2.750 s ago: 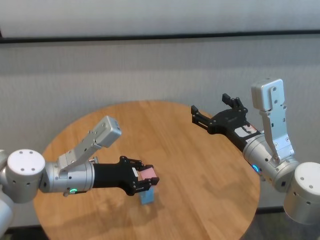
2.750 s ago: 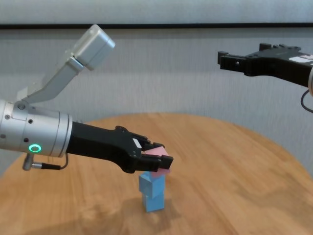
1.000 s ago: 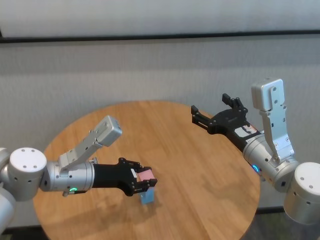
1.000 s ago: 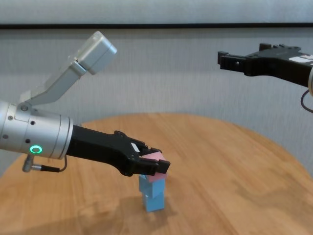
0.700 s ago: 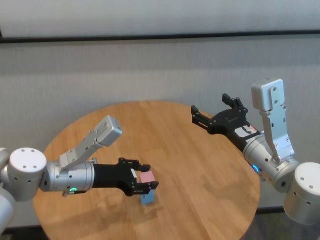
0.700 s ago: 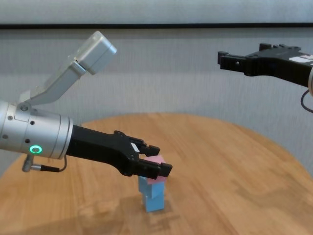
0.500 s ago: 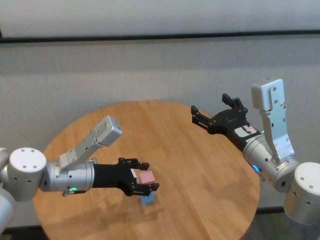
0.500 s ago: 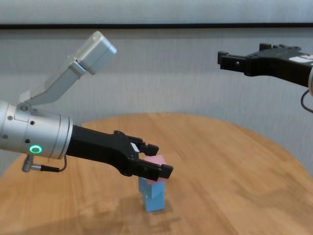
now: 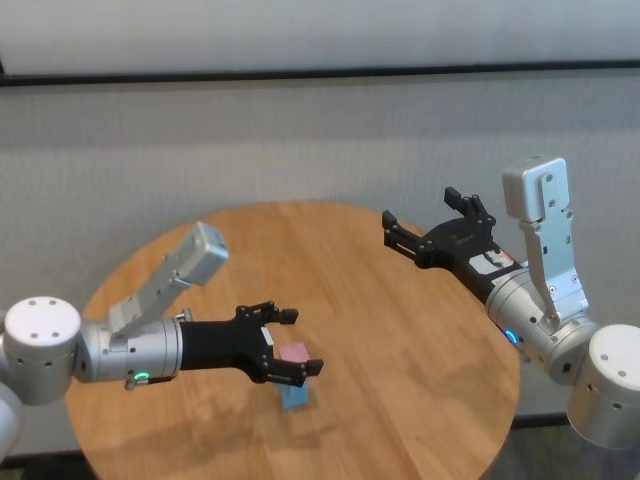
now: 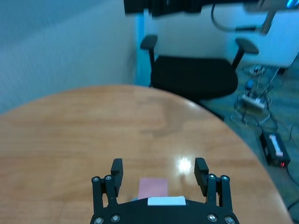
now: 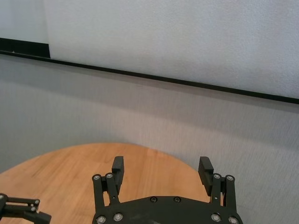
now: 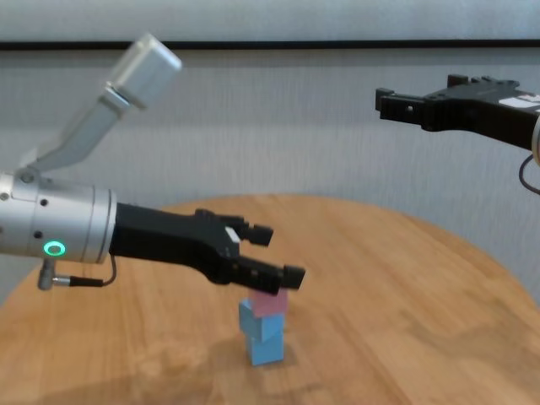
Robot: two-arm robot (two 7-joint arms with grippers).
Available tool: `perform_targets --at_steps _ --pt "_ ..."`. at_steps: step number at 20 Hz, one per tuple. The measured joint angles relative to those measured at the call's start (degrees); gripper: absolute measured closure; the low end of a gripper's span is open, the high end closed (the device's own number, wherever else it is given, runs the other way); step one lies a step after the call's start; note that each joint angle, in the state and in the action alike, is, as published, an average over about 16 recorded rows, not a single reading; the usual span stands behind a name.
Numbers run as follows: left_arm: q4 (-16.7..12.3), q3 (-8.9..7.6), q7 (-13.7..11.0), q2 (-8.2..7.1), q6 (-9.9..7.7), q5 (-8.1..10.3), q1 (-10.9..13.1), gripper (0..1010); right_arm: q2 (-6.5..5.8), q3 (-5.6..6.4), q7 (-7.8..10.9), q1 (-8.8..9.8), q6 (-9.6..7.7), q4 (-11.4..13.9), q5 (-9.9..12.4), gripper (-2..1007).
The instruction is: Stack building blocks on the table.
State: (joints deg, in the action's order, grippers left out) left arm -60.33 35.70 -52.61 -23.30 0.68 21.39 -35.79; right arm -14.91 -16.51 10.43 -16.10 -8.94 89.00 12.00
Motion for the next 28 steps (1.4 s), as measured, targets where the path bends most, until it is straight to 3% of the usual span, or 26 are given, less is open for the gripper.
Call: perform_targets --at_steps 3,7,13,18,22,28 --pt "-1.33 -1.51 1.48 -0.45 1.39 1.96 1.26 14 0.0 0.0 0.0 0.0 0.0 0.0 0.0 0" --pt "-4.17 -4.1 5.93 -1.4 3.62 3.51 3.76 7 0.0 0.0 0.0 0.0 0.0 0.0 0.0 0" --pt "-9.56 -7.94 15.01 -3.21 6.61 2.44 8.13 7 0.0 0.0 0.0 0.0 0.0 0.0 0.0 0" --pt "-12.75 -9.77 20.7 -4.35 8.19 0.3 10.58 7 0.0 0.0 0.0 0.0 0.0 0.0 0.0 0" --pt "-13.74 -10.22 22.27 -4.7 8.53 -0.97 11.32 7 0.0 0.0 0.0 0.0 0.0 0.0 0.0 0" --pt "-13.39 -10.06 21.59 -4.6 8.45 -0.66 11.08 7 0.0 0.0 0.0 0.0 0.0 0.0 0.0 1"
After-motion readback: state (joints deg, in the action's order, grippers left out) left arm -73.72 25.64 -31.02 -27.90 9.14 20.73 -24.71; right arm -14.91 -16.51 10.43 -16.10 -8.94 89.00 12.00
